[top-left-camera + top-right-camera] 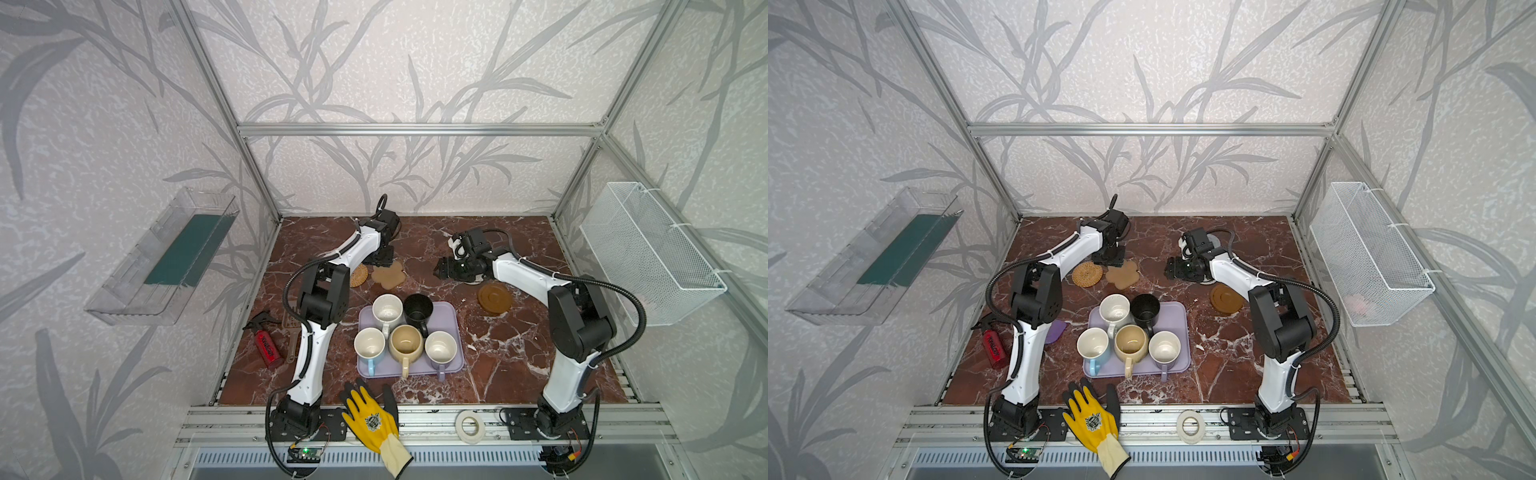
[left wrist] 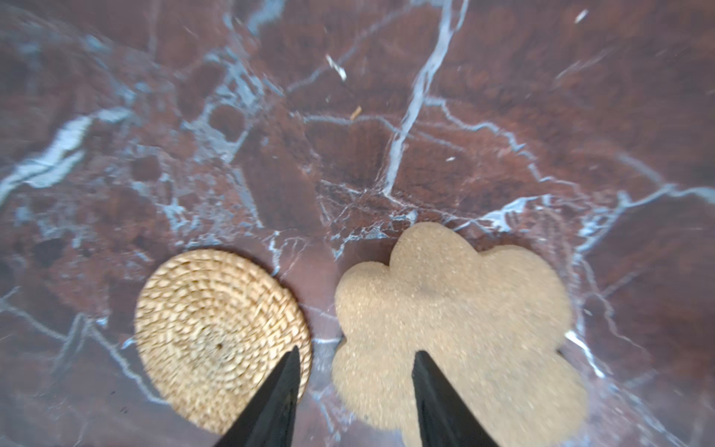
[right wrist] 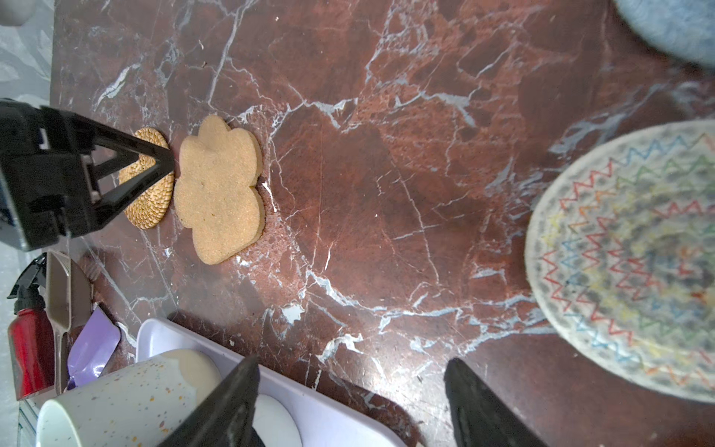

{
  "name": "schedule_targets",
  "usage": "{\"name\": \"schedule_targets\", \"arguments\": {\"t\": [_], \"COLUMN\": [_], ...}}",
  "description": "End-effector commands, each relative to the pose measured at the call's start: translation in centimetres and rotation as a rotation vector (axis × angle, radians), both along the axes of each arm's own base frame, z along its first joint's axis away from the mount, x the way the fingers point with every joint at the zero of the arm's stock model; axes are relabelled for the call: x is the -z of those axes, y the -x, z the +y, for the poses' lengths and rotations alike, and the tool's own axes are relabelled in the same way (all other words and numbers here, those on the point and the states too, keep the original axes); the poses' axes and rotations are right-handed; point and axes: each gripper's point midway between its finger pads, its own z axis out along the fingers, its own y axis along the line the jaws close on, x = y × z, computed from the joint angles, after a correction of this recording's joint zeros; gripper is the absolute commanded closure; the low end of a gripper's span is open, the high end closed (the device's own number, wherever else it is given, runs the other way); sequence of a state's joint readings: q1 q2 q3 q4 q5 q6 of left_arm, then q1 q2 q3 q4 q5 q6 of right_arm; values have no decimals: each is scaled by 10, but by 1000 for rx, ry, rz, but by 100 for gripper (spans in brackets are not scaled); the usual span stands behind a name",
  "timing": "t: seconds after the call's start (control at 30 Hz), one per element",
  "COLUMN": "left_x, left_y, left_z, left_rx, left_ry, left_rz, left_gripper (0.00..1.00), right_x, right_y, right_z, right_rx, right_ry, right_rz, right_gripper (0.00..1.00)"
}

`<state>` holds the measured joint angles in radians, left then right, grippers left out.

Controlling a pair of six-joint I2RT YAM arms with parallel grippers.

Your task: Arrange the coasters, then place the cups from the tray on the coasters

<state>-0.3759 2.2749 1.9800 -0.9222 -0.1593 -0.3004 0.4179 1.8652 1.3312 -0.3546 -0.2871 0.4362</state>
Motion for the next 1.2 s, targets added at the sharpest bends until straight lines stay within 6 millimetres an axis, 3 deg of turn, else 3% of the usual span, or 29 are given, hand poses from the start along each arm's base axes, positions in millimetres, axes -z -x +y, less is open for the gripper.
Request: {"name": "schedule_targets", "arguments": {"t": [0.0, 0.17, 0.23, 0.3, 0.37, 0.53, 0.7, 0.8, 0.9, 1.0, 1.17], "left_x": [-50, -90, -113, -138, -159, -201, -233, -235, -224, -210, -181], "left_y": [2, 17, 27, 39, 49, 69, 73, 79, 84, 81, 77], "left_z": [6, 2, -2, -13, -24, -44, -70, -87, -97, -96, -96], "left_rx": [-38, -45, -49, -22, -13, 16, 15, 26, 52, 85, 137], "left_ry": [17, 65, 109, 199, 292, 384, 585, 698, 753, 685, 577], "left_rz": [-67, -121, -161, -208, -251, -358, -418, -454, -480, -466, -398], "left_gripper": [49, 45, 35, 14, 5, 2, 2, 2, 1, 1, 1], "right_x": [-30, -45, -50, -51, -67, -87, -86, -73, -56, -33, -6], "right_y": [1, 8, 11, 13, 17, 19, 12, 6, 2, -6, -18], "right_z": [-5, -15, -21, -29, -35, -52, -76, -85, -89, -96, -95], "right_rx": [-13, -16, -15, -10, -19, -23, 26, 29, 7, 8, -17], "right_ry": [12, 40, 58, 79, 73, 88, 100, 116, 160, 212, 247], "right_rz": [-48, -79, -89, -81, -104, -173, -187, -155, -113, -54, 14], "right_gripper": [20, 10, 1, 1, 1, 1, 1, 2, 7, 17, 23]}}
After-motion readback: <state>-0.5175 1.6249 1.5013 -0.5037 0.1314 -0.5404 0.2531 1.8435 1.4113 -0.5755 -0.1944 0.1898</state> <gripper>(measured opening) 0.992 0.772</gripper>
